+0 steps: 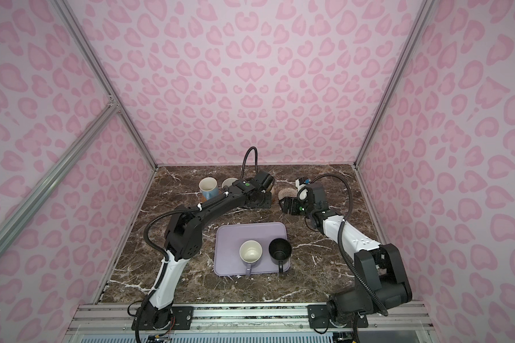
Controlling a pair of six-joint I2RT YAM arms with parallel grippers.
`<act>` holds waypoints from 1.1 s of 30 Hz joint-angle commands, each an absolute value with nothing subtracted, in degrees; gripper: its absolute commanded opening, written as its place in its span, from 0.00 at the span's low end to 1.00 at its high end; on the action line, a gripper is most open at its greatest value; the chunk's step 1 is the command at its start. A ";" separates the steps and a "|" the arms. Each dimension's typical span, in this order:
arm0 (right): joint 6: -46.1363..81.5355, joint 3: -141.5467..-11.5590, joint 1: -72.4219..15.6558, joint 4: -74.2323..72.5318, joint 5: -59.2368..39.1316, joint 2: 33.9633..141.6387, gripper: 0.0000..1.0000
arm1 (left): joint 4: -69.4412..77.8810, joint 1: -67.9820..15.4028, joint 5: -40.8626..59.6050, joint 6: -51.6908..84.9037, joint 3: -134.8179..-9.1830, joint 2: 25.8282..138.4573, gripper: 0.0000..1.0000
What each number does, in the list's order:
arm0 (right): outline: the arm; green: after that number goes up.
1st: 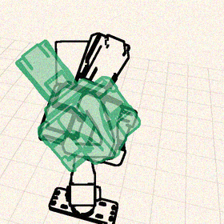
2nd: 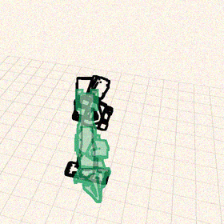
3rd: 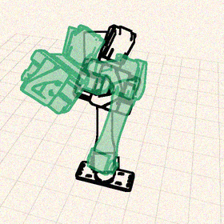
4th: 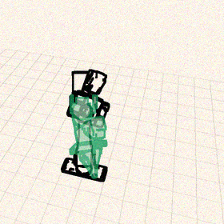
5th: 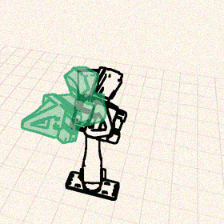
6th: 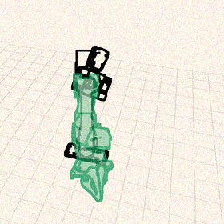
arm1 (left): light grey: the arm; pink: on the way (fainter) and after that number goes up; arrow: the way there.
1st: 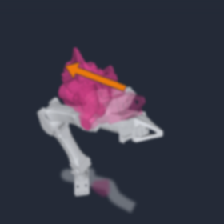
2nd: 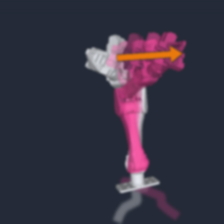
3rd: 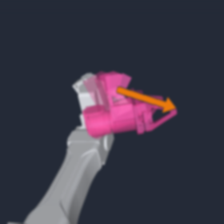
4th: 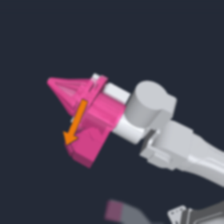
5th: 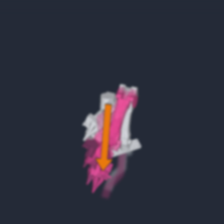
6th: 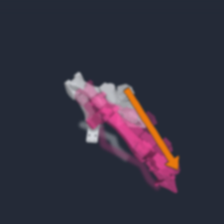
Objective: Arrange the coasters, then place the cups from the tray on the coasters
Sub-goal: 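Lower the beige mug onto the brown wooden coaster and open the left gripper, then move the right gripper down over the lavender mug while left gripper returns to tray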
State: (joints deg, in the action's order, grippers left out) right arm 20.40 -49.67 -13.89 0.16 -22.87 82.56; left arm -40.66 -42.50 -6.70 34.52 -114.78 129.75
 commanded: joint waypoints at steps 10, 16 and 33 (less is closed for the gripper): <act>28.34 -47.91 -16.73 11.61 -15.37 70.33 0.99 | -34.73 -45.56 -11.89 36.29 -97.07 106.65 0.98; 27.25 -47.96 -24.04 19.59 -11.15 62.91 0.98 | -29.28 -45.87 -8.90 37.06 -82.37 91.17 0.98; 34.27 -52.21 -57.31 32.35 6.31 61.48 0.92 | -24.42 -45.81 0.40 40.65 -51.57 62.01 0.98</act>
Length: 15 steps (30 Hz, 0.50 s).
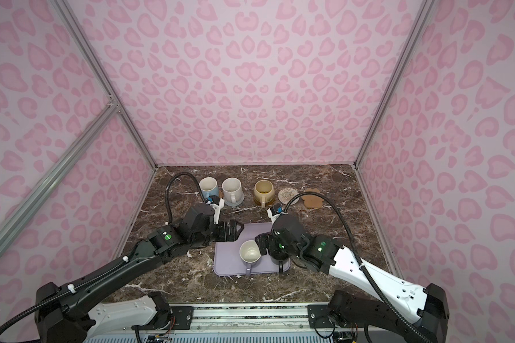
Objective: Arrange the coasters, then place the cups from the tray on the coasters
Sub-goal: 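Move the right gripper down over the lavender mug while left gripper returns to tray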
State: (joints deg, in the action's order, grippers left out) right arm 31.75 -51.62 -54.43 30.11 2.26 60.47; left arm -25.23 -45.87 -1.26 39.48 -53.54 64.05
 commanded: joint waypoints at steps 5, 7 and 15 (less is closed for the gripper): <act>37.57 -52.46 -64.14 32.94 11.07 63.08 0.89 | -23.47 -45.96 2.80 42.24 -45.70 55.44 0.97; 38.84 -52.11 -65.33 32.70 10.50 63.82 0.88 | -23.19 -45.93 3.45 42.44 -44.08 53.61 0.97; 42.16 -48.52 -71.11 28.75 12.38 67.57 0.83 | -25.85 -45.94 5.57 39.05 -40.67 51.99 0.97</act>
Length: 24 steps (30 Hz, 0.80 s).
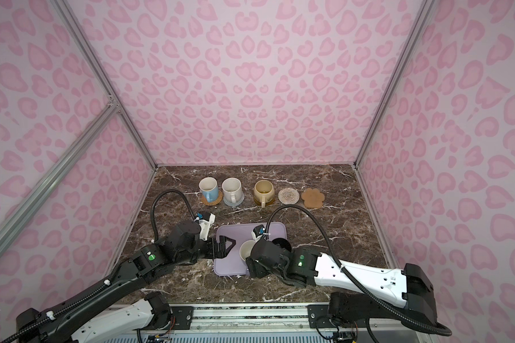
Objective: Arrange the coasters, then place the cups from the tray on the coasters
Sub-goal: 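Move the right gripper down over the lavender mug while left gripper returns to tray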
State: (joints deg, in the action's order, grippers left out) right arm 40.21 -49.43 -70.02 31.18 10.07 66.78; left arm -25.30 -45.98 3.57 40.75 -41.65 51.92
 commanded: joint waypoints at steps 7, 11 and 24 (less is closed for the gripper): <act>43.49 -46.97 -72.67 24.52 11.74 72.41 0.80 | -23.37 -45.93 6.48 39.53 -36.73 51.68 0.97; 44.68 -46.59 -73.28 22.78 10.90 75.57 0.79 | -23.40 -45.93 4.86 40.20 -35.82 52.41 0.97; 47.05 -47.70 -73.24 23.31 14.61 82.76 0.71 | -20.79 -45.90 5.64 43.31 -32.87 52.44 0.97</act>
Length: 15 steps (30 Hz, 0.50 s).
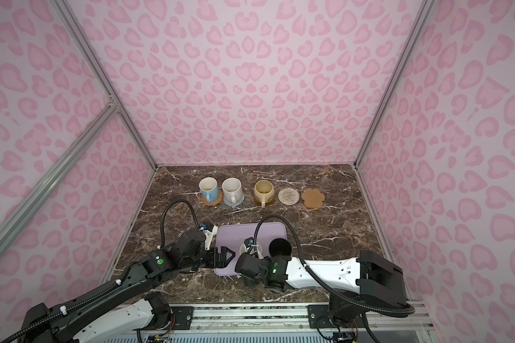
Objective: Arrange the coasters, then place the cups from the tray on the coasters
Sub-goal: 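Move the right gripper down over the lavender mug while left gripper returns to tray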
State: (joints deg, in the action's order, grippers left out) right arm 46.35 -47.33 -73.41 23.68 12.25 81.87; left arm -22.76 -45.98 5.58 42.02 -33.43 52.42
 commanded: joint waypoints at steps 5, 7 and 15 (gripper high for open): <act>46.93 -47.84 -71.62 24.39 15.16 84.34 0.61 | -21.54 -46.04 4.11 43.89 -32.32 50.73 0.96; 46.55 -47.21 -70.79 23.79 14.92 84.15 0.55 | -21.09 -46.16 4.71 44.25 -31.91 49.65 0.96; 42.54 -45.96 -69.83 17.29 14.66 85.39 0.48 | -22.15 -46.19 4.02 44.29 -32.31 49.43 0.96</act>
State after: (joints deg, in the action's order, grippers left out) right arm 44.49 -46.54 -69.76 21.52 13.91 84.47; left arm -22.61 -46.19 4.64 43.90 -31.90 48.84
